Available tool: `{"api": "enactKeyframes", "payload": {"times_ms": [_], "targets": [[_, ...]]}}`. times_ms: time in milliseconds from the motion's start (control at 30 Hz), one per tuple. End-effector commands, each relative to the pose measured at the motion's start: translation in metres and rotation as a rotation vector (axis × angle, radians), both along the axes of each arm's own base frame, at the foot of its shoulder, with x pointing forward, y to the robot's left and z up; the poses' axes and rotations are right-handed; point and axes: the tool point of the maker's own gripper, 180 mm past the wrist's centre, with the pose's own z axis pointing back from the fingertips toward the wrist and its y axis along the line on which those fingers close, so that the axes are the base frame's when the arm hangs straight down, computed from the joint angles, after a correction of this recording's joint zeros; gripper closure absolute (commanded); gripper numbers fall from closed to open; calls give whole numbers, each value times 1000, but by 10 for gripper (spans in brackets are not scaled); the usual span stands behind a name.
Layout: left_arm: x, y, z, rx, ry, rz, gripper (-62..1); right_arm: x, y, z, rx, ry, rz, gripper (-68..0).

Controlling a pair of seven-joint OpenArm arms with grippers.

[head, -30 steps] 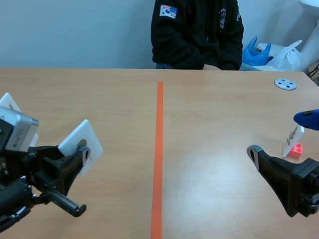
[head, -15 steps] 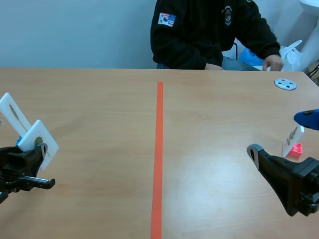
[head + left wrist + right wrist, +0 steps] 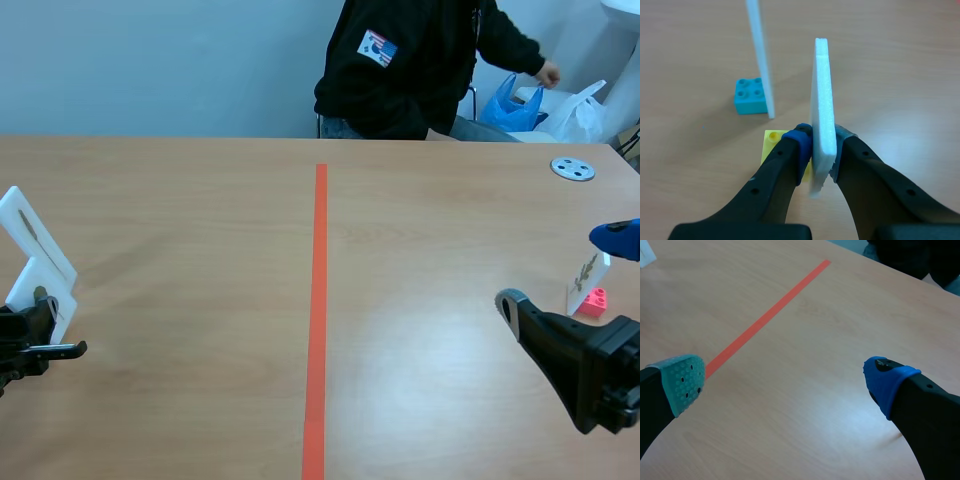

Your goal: Sort the leaf by its shape. The table is split by an orange tape line. A compound leaf with several leaflets goes to the left side, a simple leaf with one blade goes to the right side. Return to the home posture when a red brick is placed on the table.

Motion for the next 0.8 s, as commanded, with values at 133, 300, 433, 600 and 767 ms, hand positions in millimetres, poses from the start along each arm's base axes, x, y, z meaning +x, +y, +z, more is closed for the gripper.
{"api": "enactKeyframes", "payload": {"times_ms": [133,300,433,600,767], "targets": [[14,12,5,-4,-50,42,-41,5,0,11,9,-40,3,-679],[17,18,1,-3,-38,58,-46,5,0,11,9,-40,3,-679],[17,18,0,-2,-37,58,-142,5,0,11,9,-40,3,-679],[16,19,3,3,-53,58,-337,5,0,11,9,-40,3,-679],[19,14,18,-9,-130,30,-623,5,0,11,9,-41,3,-679]]}}
